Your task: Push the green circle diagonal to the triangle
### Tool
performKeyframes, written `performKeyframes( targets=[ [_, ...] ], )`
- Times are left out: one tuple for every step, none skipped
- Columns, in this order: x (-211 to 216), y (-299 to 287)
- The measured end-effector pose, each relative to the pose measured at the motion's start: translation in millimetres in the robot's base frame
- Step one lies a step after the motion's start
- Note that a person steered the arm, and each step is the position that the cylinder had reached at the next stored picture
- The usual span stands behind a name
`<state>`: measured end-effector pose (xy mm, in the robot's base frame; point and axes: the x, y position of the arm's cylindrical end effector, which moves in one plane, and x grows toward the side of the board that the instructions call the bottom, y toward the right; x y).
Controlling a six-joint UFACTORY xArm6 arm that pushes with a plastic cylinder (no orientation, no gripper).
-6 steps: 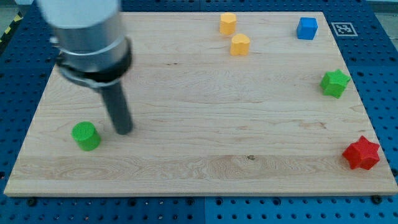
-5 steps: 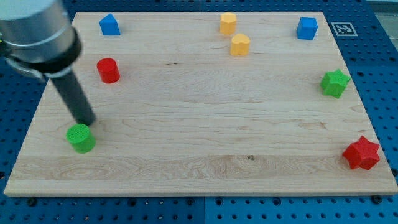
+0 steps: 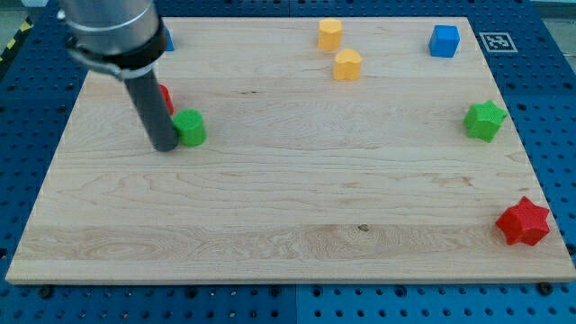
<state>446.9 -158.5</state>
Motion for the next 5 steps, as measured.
performKeyframes(
  targets=[
    [31, -10],
    [21, -6],
    [-41, 36],
    [-87, 83],
    [-54, 71]
  ],
)
